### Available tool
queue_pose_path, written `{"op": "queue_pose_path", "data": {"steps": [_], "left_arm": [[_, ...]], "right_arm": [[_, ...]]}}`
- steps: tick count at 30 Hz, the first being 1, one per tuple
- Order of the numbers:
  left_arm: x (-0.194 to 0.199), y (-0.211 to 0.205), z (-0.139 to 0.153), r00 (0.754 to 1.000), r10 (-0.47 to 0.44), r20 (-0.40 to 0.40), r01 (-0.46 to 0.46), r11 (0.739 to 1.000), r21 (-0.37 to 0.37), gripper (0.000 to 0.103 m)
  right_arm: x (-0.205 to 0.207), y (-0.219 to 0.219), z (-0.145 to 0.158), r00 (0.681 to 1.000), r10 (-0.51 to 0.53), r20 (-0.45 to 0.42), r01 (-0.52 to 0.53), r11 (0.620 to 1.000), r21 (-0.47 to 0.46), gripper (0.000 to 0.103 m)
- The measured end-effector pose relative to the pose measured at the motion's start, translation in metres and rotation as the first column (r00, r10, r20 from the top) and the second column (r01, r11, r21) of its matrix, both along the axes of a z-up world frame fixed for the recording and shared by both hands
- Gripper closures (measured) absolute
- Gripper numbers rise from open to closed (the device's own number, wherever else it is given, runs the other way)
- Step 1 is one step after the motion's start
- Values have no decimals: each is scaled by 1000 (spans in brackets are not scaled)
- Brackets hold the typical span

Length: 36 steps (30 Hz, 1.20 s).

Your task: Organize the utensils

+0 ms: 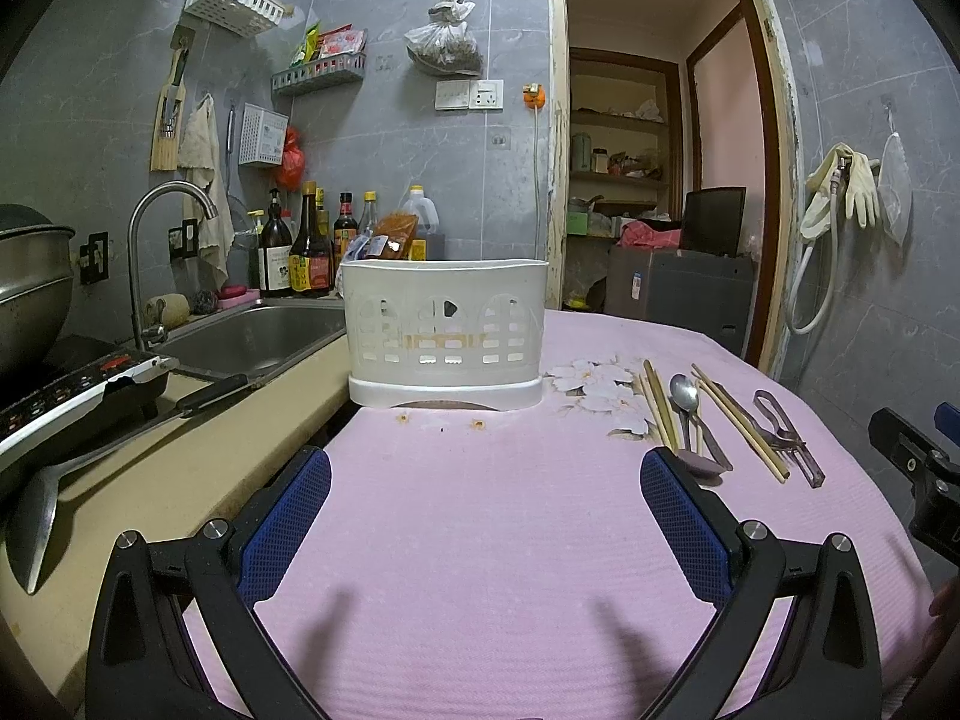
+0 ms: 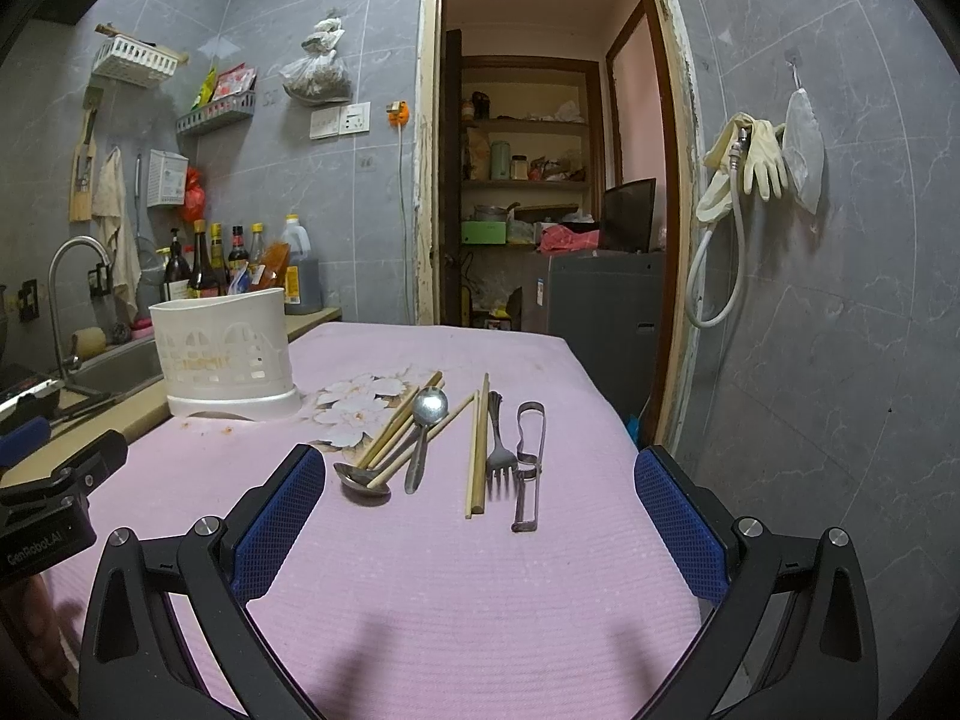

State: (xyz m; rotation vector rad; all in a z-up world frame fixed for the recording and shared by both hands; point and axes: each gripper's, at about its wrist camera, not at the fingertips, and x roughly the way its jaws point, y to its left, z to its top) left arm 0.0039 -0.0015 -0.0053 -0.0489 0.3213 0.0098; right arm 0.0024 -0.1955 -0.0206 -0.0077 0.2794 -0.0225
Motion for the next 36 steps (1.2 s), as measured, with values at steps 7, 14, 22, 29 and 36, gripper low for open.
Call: {"op": "queue_pose_path", "data": {"steps": [7, 14, 22, 29, 36], "left_arm": [[17, 5, 15, 999, -37, -2, 37, 998, -55, 2], [71, -11, 40, 987, -106, -121, 100, 994, -51, 2], [133, -39, 34, 935, -218, -278, 217, 976, -37, 3], [176, -68, 20, 876, -305, -374, 330, 944, 4, 24], [230, -85, -8, 749, -404, -525, 422, 902, -92, 60]], "right_arm": [[13, -6, 10, 1000, 16, 4, -16, 999, -28, 0], [62, -25, 32, 995, 63, -77, -66, 997, -44, 0], [127, -53, 31, 968, 96, -234, -89, 995, 40, 16], [165, -66, 11, 930, 97, -354, -71, 994, 87, 38], [188, -72, -11, 878, 106, -467, -57, 991, 118, 62]]}}
